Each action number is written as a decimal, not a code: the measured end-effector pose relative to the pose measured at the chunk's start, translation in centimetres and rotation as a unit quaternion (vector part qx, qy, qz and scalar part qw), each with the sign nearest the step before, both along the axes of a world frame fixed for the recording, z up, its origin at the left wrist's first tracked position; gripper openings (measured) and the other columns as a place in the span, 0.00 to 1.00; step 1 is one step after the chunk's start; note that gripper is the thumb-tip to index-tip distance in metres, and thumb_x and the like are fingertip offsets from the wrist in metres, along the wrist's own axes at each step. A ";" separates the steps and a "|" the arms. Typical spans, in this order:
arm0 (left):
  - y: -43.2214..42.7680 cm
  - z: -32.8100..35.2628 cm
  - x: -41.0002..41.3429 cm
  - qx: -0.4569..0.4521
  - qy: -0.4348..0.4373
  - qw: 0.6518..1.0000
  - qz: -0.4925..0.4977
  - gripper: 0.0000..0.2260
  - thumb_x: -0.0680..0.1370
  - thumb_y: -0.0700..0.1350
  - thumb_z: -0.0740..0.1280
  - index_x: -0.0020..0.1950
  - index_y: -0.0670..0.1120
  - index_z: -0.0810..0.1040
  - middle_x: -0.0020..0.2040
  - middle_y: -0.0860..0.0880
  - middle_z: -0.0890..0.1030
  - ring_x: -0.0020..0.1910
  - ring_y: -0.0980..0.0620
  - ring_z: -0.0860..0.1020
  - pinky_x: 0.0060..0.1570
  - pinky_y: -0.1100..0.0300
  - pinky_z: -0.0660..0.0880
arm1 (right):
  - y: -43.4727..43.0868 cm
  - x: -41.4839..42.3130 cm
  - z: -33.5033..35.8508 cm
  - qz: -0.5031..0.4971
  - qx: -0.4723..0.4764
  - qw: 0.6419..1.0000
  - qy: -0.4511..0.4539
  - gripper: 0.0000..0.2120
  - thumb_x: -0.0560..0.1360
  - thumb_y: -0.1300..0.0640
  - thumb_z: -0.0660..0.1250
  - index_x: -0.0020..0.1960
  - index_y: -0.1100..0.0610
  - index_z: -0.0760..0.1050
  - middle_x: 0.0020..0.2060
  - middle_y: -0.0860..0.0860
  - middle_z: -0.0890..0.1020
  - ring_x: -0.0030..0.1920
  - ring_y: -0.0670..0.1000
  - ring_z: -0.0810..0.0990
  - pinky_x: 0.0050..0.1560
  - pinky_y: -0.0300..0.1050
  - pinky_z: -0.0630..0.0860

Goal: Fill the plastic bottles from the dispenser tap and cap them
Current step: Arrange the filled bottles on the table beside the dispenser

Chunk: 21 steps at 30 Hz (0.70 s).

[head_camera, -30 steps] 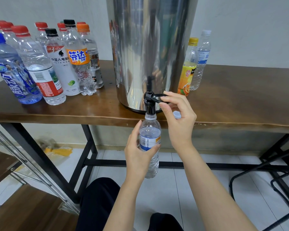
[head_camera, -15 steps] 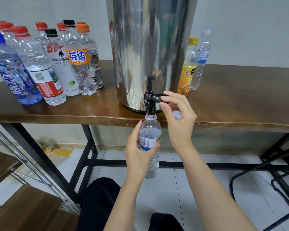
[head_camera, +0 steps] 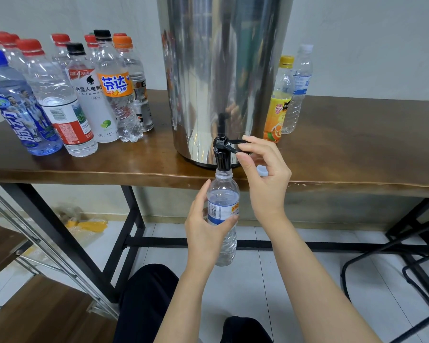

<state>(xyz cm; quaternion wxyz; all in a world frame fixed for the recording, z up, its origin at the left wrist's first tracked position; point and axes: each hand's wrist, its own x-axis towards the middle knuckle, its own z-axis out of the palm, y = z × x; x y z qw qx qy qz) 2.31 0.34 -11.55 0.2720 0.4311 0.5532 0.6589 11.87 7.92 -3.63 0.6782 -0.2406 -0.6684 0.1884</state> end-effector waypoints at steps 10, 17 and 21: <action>0.0 0.1 0.1 0.000 -0.002 1.000 0.000 0.41 0.67 0.36 0.81 0.68 0.67 0.67 0.69 0.54 0.76 0.68 0.53 0.74 0.65 0.48 0.75 | 0.0 0.0 0.0 0.002 -0.001 1.000 0.001 0.06 0.76 0.61 0.70 0.52 0.54 0.80 0.53 0.48 0.81 0.53 0.43 0.80 0.52 0.36 0.75; 0.0 0.2 0.1 -0.003 0.004 1.000 0.005 0.41 0.66 0.36 0.81 0.68 0.68 0.66 0.69 0.53 0.76 0.68 0.53 0.75 0.64 0.48 0.76 | 0.0 0.0 0.0 0.003 0.003 1.000 0.001 0.06 0.76 0.61 0.69 0.52 0.54 0.80 0.53 0.46 0.80 0.53 0.42 0.79 0.52 0.36 0.75; 0.0 0.1 0.0 -0.003 0.007 1.000 0.003 0.41 0.66 0.37 0.81 0.68 0.67 0.66 0.68 0.52 0.76 0.67 0.51 0.75 0.64 0.47 0.76 | 0.0 0.0 0.0 0.004 0.003 1.000 0.002 0.06 0.76 0.60 0.69 0.52 0.54 0.80 0.53 0.47 0.80 0.54 0.42 0.79 0.52 0.37 0.75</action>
